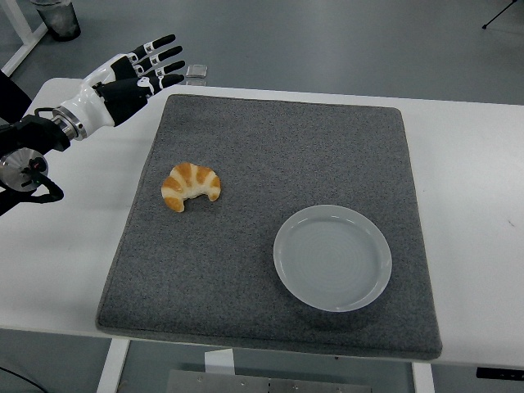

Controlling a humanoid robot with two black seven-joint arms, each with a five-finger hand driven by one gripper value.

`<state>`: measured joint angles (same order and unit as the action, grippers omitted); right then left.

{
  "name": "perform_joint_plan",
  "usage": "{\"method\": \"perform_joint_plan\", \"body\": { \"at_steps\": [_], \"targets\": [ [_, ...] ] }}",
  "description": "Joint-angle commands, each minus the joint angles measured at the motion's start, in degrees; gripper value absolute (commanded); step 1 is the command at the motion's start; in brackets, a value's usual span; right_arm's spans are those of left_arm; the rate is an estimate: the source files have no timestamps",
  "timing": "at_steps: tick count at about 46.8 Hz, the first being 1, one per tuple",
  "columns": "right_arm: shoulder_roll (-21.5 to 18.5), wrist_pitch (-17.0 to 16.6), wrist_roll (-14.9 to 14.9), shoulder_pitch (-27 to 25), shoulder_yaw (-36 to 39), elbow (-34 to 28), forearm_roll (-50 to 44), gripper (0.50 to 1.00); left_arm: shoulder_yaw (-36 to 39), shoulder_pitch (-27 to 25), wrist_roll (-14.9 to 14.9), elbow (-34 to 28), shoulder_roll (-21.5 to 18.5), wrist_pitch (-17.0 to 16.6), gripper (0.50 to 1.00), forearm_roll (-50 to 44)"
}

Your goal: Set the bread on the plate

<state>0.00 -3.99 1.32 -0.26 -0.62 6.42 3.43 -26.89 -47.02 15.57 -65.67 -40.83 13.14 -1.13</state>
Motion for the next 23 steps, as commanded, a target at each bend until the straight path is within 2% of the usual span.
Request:
{"method": "perform_joint_plan", "body": {
  "at_steps": [1,23],
  "targets": [
    [0.0,0.0,0.0,0.0,0.0,0.0,0.0,0.952,0.1,0.2,0.1,0.0,-0.1,0.0,1.0,0.0],
    [0.0,0.0,0.0,0.0,0.0,0.0,0.0,0.952,-0.8,0.7,0.0,1.9,1.0,0.1,1.0,-0.7]
  ]
}}
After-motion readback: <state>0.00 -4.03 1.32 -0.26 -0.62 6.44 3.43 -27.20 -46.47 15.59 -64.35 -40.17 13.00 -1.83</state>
